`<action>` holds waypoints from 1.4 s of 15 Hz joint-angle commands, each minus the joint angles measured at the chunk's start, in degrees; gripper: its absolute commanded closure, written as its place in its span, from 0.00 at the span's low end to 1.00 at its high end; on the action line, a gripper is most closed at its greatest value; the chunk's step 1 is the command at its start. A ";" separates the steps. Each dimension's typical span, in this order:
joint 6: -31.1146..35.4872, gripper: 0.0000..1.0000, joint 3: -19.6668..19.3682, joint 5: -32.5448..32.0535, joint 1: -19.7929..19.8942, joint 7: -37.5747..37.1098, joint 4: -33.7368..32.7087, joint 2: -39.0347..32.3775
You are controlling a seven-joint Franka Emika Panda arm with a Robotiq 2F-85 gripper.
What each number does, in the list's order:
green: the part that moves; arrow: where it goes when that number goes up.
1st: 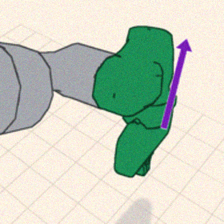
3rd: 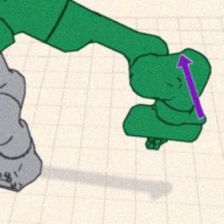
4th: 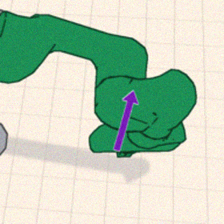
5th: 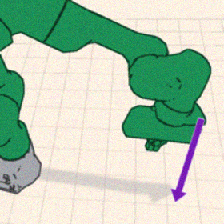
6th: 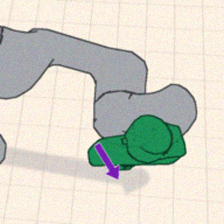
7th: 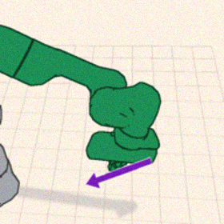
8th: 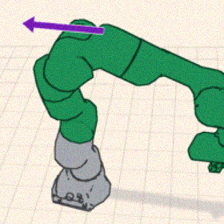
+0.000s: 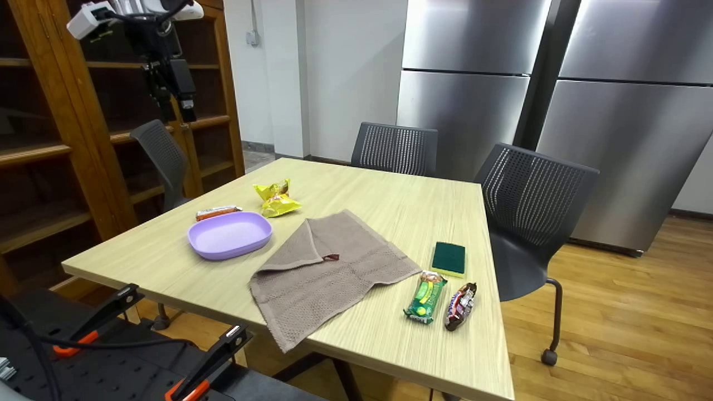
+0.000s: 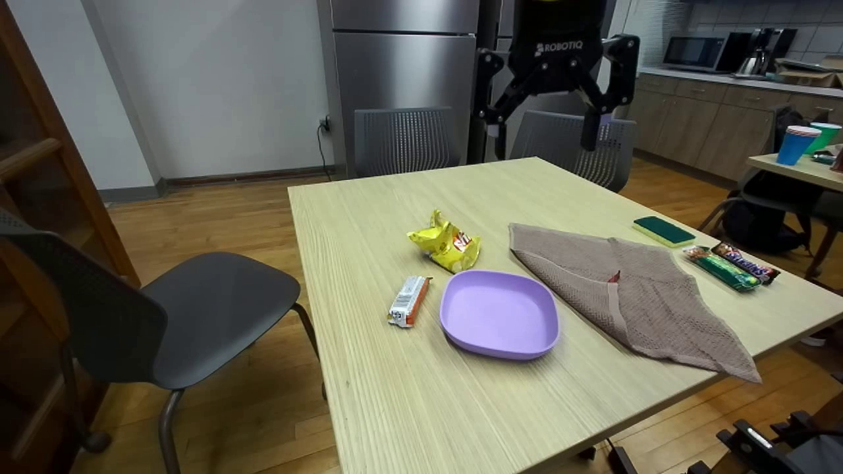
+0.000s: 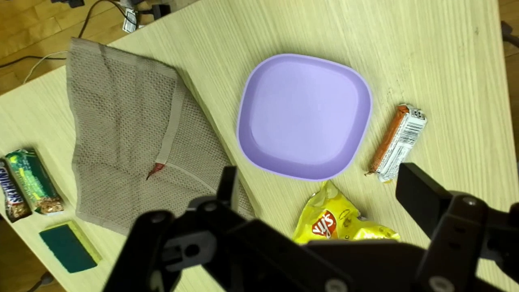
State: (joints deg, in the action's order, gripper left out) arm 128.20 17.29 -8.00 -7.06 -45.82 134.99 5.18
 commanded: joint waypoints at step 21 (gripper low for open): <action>8.44 0.00 -8.91 1.14 -10.64 -5.11 -17.69 -27.61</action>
State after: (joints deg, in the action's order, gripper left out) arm 136.64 9.88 -7.75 -16.27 -51.56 117.29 -22.59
